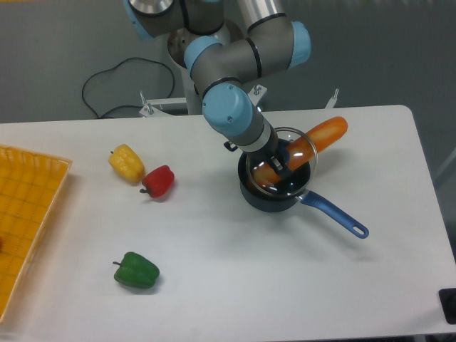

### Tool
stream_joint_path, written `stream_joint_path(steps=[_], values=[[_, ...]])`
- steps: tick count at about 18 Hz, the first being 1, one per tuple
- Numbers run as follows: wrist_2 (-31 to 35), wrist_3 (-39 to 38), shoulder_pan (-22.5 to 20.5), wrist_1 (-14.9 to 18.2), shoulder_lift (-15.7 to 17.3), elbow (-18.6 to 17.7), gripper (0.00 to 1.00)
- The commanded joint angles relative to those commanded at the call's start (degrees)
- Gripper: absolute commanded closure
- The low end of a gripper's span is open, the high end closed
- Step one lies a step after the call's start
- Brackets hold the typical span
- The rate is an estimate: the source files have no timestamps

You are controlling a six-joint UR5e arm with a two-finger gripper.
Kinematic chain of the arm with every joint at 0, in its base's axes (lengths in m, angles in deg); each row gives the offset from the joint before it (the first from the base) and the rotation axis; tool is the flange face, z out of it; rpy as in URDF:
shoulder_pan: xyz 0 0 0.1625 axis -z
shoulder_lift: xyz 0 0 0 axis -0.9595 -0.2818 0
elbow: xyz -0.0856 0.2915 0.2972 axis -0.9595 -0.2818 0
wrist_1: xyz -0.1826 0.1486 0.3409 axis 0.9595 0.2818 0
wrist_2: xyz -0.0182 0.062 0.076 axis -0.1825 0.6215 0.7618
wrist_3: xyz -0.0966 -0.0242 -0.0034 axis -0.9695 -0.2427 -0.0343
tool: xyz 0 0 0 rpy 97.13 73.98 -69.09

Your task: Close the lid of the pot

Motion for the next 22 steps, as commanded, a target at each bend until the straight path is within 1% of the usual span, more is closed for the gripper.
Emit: stream_joint_path(steps=[5, 7, 9, 10, 11, 14, 17, 20, 22], values=[[0.0, -0.3, 0.1, 0.3, 0.4, 0.4, 0.15], [0.1, -0.4, 0.3, 1.1, 1.0, 1.5, 0.15], [-0.6, -0.4, 0.4, 4.0, 1.6, 3.2, 0.09], [-0.8, -0.4, 0.4, 5.2, 1.8, 4.4, 0.0], [-1.4, -0.4, 0.4, 5.9, 1.8, 5.5, 0.0], [-7.6, -0.5, -0.1, 6.4, 1.8, 8.2, 0.0], [-12.8, -0.5, -1.8, 6.4, 2.5, 9.3, 0.0], [-13.3, -0.4, -2.4, 6.5, 3.0, 9.9, 0.0], [-13.7, -0.2, -2.8, 6.7, 3.2, 11.2, 0.0]])
